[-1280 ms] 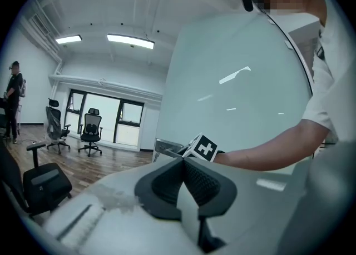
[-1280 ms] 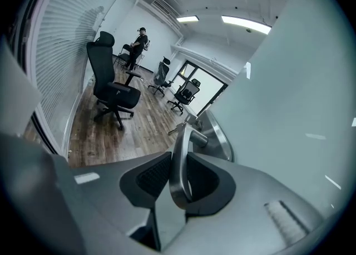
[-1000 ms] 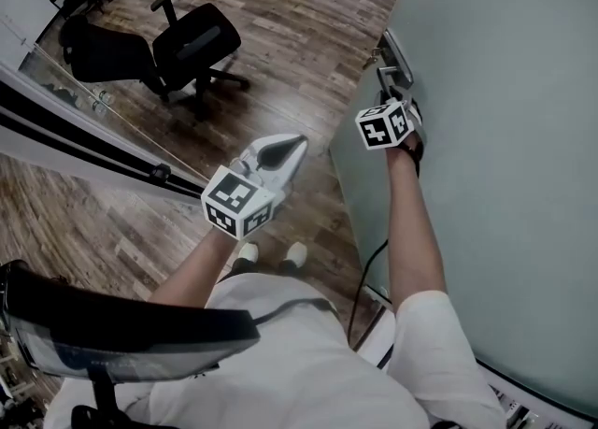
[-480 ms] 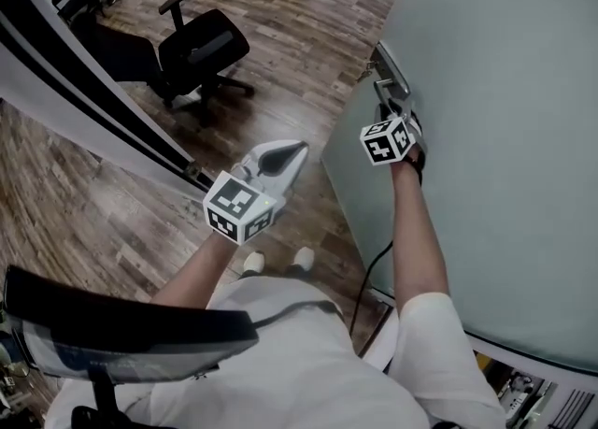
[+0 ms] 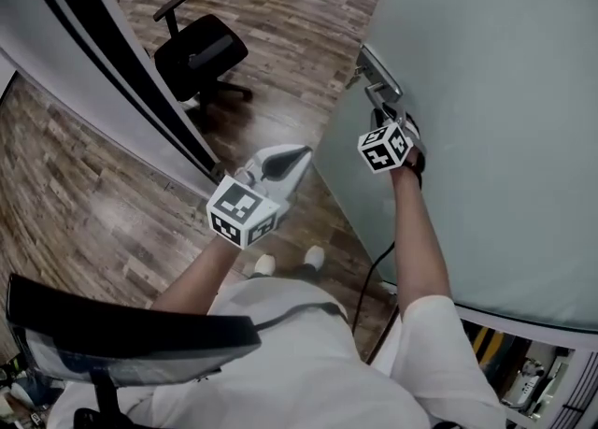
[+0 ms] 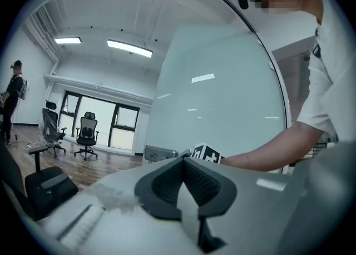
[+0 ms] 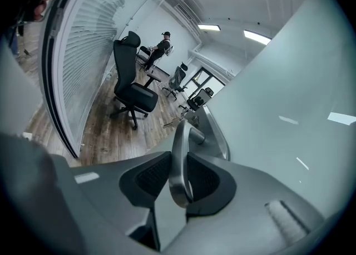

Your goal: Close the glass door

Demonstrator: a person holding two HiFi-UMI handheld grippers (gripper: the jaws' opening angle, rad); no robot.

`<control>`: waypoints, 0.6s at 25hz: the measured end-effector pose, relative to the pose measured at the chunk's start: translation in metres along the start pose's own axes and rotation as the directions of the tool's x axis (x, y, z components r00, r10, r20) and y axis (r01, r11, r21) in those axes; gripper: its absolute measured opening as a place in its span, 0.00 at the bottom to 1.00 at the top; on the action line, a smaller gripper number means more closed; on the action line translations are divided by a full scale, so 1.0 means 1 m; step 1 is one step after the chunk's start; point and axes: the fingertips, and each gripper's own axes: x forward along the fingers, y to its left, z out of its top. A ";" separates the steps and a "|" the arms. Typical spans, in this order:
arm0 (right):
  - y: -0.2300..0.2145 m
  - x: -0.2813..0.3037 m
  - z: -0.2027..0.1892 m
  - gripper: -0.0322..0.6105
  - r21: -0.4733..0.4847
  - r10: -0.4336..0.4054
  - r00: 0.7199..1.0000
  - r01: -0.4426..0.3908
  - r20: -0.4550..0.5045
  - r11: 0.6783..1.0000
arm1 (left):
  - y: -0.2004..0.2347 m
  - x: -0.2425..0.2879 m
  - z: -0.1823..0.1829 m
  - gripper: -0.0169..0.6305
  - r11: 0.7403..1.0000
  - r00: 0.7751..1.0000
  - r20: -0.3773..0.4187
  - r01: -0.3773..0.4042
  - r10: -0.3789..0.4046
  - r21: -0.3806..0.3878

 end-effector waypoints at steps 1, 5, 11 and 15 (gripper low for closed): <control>0.003 -0.002 0.002 0.20 -0.008 -0.005 1.000 0.005 -0.004 1.000 | 0.002 -0.004 0.000 0.03 1.000 1.000 -0.002 0.005 -0.005 -0.002; 0.015 -0.013 0.011 0.21 -0.026 -0.027 0.999 0.026 -0.019 0.999 | 0.004 -0.019 0.001 0.03 0.999 0.999 0.001 0.032 -0.032 0.000; 0.031 -0.026 0.017 0.21 -0.037 -0.046 0.998 0.044 -0.040 0.998 | -0.002 -0.041 -0.004 0.03 0.997 0.997 0.001 0.076 -0.076 -0.006; 0.041 -0.034 0.023 0.21 -0.041 -0.045 0.998 0.043 -0.051 0.998 | -0.002 -0.053 -0.011 0.03 0.994 0.994 -0.003 0.105 -0.105 -0.004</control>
